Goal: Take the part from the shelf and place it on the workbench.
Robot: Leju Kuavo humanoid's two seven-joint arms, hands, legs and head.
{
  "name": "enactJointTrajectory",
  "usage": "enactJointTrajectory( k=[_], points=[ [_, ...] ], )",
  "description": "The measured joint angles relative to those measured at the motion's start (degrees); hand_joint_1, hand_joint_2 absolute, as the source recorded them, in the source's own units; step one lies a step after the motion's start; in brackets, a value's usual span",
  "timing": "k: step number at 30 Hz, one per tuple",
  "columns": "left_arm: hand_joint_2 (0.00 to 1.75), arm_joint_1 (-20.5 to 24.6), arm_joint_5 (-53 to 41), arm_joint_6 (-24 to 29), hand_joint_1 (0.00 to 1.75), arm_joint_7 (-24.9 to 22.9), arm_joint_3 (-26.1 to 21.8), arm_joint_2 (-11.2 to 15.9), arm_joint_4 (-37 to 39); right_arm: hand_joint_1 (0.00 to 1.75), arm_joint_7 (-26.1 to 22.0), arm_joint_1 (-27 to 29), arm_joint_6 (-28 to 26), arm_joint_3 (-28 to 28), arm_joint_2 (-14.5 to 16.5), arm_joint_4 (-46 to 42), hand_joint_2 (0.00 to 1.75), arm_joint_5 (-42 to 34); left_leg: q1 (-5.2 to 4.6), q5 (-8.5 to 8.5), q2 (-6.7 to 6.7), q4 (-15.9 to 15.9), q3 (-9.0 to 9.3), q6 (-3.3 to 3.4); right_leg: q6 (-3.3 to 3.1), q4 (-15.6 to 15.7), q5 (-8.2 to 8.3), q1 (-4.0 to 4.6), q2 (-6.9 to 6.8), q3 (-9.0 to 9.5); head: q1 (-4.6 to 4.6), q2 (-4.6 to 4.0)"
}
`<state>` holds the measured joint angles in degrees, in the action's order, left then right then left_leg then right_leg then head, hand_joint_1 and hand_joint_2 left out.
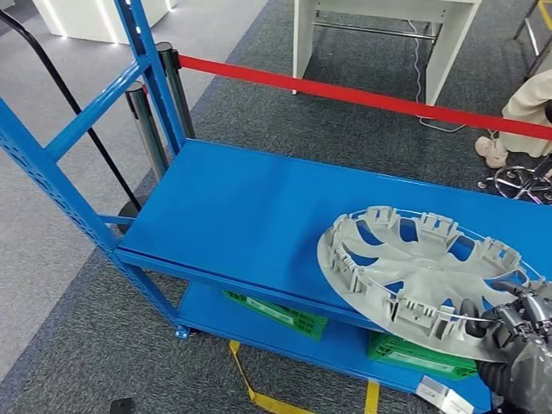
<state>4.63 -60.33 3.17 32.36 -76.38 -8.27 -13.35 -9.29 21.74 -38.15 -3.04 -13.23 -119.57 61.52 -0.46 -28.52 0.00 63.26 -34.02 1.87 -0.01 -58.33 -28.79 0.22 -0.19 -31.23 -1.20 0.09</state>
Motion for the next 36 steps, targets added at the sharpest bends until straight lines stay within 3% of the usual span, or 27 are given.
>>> enactJointTrajectory(
  k=[2,4,6,9,11,12,13,15,17,20,22,25,26,27,28,30,32,35,36],
  points=[
    [1.75,0.1,-0.1,0.1,0.00,0.0,0.0,0.1,0.0,1.75,-0.1,-0.3,-0.3,0.2,0.0,-0.1,1.75,0.2,-0.42,0.79,0.04,-3.9,1.55,0.49,0.28,-0.1,0.03,0.04,-0.06,-0.28,-0.02,-0.01],
    [1.75,0.1,-0.1,0.6,0.00,-0.1,0.0,0.0,0.0,1.75,-1.0,-0.7,-0.4,0.2,0.0,-0.4,1.75,0.8,-0.49,0.86,0.04,-4.4,1.54,0.44,0.76,-0.1,0.10,-0.06,-0.13,-0.55,0.00,0.00],
    [1.75,0.2,-0.1,1.2,0.00,-0.1,0.0,-0.2,0.0,1.75,-3.3,-1.3,-0.4,-0.1,0.3,-1.0,1.75,1.4,-0.22,1.31,0.07,-5.1,1.64,0.64,1.28,-1.4,-0.97,-0.16,-0.03,-1.42,-0.11,0.01],
    [1.75,0.4,0.1,1.8,0.00,-0.2,0.0,-0.2,0.0,1.75,-5.8,-2.7,-0.6,-1.0,0.8,-1.6,1.75,1.3,0.10,1.66,0.13,-5.5,1.58,0.88,2.15,-10.5,-5.72,-0.62,0.11,-5.85,-0.26,0.01],
    [1.75,0.4,0.2,2.0,0.00,-0.4,0.0,-0.2,0.0,1.75,-6.0,-3.6,-0.6,-1.4,0.8,-1.8,1.75,1.3,0.18,1.67,0.14,-5.4,1.54,0.87,2.72,-15.3,-6.78,-0.98,0.10,-8.21,-0.24,0.00],
    [1.75,0.5,0.3,2.0,0.00,-0.5,0.0,-0.2,0.0,1.75,-6.0,-4.1,-0.7,-1.6,0.8,-1.8,1.75,1.6,0.27,1.66,0.13,-5.3,1.54,0.82,2.95,-14.8,-5.72,-1.13,0.09,-8.00,-0.26,0.00],
    [1.75,0.5,0.3,2.0,0.00,-0.6,0.0,-0.3,0.0,1.75,-5.9,-4.5,-0.7,-1.8,0.8,-1.8,1.75,2.0,0.40,1.63,0.11,-5.2,1.55,0.71,3.15,-12.1,-3.84,-1.31,0.07,-6.75,-0.25,-0.01],
    [1.75,0.6,0.7,2.1,0.00,-0.9,0.0,-0.4,0.0,1.75,-5.9,-5.1,-0.7,-2.3,0.8,-2.1,1.75,3.0,0.52,1.44,-0.01,-4.8,1.47,0.15,3.44,-4.4,-0.60,-1.53,0.08,-3.02,-0.31,-0.01],
    [1.75,0.6,1.0,2.1,0.00,-1.2,0.0,-0.5,0.0,1.75,-6.0,-5.4,-0.8,-2.7,0.9,-2.5,1.75,3.6,0.42,1.49,-0.14,-4.4,1.21,-0.63,3.02,-0.5,0.33,-1.45,0.29,-0.98,-0.31,0.00],
    [1.75,0.6,1.5,2.5,0.00,-1.8,-0.3,-0.5,0.0,1.75,-6.7,-5.4,-0.8,-3.0,1.2,-2.9,1.75,4.1,0.50,1.62,-0.19,-4.1,0.91,-1.50,1.82,-0.5,0.71,-1.27,0.45,-1.08,-0.29,0.00],
    [1.75,0.7,1.6,2.8,0.00,-2.1,-0.5,-0.6,0.0,1.75,-7.0,-5.4,-0.8,-3.3,1.6,-3.3,1.75,4.6,0.61,-0.83,-0.17,-1.5,-0.03,-1.96,1.00,-0.3,1.19,-1.34,0.29,-1.40,-0.11,-0.01],
    [1.75,0.7,1.6,3.0,0.00,-2.1,-0.7,-0.6,0.0,1.75,-7.2,-5.4,-0.8,-3.8,2.0,-3.6,1.75,5.0,0.69,-7.32,-0.15,8.7,-3.49,-2.35,0.03,-0.3,1.97,-1.05,0.09,-2.53,0.11,-0.01],
    [1.75,0.7,1.6,3.0,0.00,-2.1,-0.8,-0.6,0.0,1.75,-7.2,-5.4,-0.8,-3.9,2.2,-3.6,1.75,5.1,0.69,-8.28,-0.15,10.9,-3.94,-2.30,-0.12,-0.3,2.28,-0.88,0.06,-2.97,0.11,-0.01],
    [1.75,0.7,1.6,3.0,0.00,-2.2,-0.8,-0.6,0.0,1.75,-7.2,-5.4,-0.8,-4.0,2.3,-3.6,1.75,5.1,0.66,-8.13,-0.15,11.0,-3.36,-2.11,-0.19,-0.3,2.62,-0.68,0.07,-3.39,0.11,-0.01],
    [1.75,0.7,1.6,3.0,0.00,-2.2,-0.8,-0.6,0.0,1.75,-7.2,-5.4,-0.8,-4.0,2.3,-3.6,1.75,5.1,0.59,-7.04,-0.15,8.9,-1.74,-1.80,-0.19,-0.3,2.96,-0.49,0.09,-3.78,0.11,-0.01],
    [1.75,0.8,1.6,3.0,0.00,-2.2,-0.9,-0.6,0.0,1.75,-7.2,-5.4,-0.8,-4.1,2.4,-3.7,1.75,5.2,0.23,-4.26,-0.12,0.7,3.36,-0.80,-0.03,-0.3,3.66,-0.18,0.11,-4.37,0.09,-0.01],
    [1.75,1.0,1.6,3.1,0.00,-2.2,-0.9,-0.6,0.0,1.75,-7.3,-5.4,-0.8,-4.1,2.5,-3.8,1.75,5.3,-0.26,-2.84,-0.02,-4.9,6.33,-0.26,0.45,-0.3,4.34,-0.15,-0.01,-4.75,0.05,-0.01],
    [1.75,1.0,1.8,3.2,0.00,-2.3,-1.0,-0.6,0.0,1.75,-7.6,-5.4,-0.8,-4.2,2.8,-3.9,1.75,5.6,-0.61,-1.66,0.07,-6.0,6.08,0.03,1.49,-0.2,5.25,-0.55,-0.19,-5.11,0.09,-0.01],
    [1.75,0.9,1.9,3.3,0.00,-2.3,-1.0,-0.7,0.0,1.75,-7.7,-5.4,-0.9,-4.3,3.0,-4.0,1.75,5.7,-0.53,-1.03,0.13,-6.2,5.76,0.24,1.78,-0.5,4.73,-0.65,-0.13,-5.48,0.10,-0.01]
  ],
)
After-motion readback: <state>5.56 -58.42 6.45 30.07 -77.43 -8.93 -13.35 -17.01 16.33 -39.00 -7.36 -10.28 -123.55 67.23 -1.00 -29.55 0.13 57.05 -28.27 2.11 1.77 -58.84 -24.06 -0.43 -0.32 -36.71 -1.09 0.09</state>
